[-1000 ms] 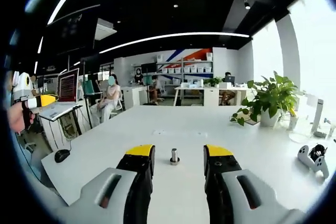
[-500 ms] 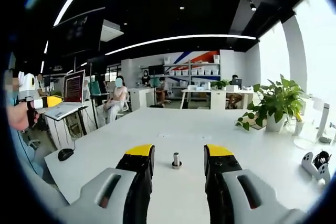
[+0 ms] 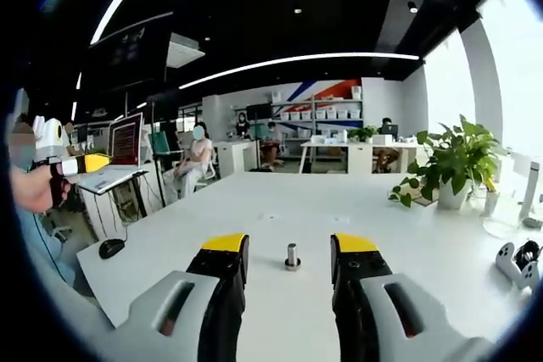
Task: Place the washer onto the threaded stud by aligning its center hole with the stud, sliding it down to the base, and recovering from edge contact or off-axis alignment until the washer reaches the visible bottom stop.
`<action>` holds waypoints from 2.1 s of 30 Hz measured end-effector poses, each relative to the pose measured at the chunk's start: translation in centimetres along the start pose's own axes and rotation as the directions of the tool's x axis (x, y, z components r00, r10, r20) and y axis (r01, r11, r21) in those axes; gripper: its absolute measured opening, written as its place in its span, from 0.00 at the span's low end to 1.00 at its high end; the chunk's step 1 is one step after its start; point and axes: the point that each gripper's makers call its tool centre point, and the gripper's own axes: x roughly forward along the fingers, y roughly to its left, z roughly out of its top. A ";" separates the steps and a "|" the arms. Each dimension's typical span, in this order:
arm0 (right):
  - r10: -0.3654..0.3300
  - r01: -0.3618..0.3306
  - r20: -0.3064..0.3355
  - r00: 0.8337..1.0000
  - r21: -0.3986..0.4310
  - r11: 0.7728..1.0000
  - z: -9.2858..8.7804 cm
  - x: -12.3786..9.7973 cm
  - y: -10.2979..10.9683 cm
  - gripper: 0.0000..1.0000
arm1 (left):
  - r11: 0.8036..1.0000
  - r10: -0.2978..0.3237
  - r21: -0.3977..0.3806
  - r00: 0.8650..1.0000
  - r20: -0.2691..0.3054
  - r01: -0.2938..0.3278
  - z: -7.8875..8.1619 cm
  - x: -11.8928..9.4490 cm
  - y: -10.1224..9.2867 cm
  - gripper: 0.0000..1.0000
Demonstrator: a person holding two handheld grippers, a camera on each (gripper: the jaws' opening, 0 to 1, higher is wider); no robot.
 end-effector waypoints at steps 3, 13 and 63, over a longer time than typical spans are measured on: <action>0.010 -0.010 -0.002 1.000 -0.001 1.000 -0.2 0.2 0.4 0.41 | 1.000 0.007 0.004 1.000 -0.004 -0.007 -0.3 0.3 0.2 0.36; 0.039 -0.039 -0.006 0.999 0.009 0.999 -1.1 0.7 1.6 0.41 | 0.999 0.036 0.019 0.999 -0.026 -0.035 -2.4 1.7 0.7 0.36; 0.041 -0.044 0.059 0.997 0.042 0.998 -0.8 0.5 1.2 0.41 | 0.992 0.121 -0.002 0.972 -0.201 -0.124 -15.7 6.4 1.1 0.35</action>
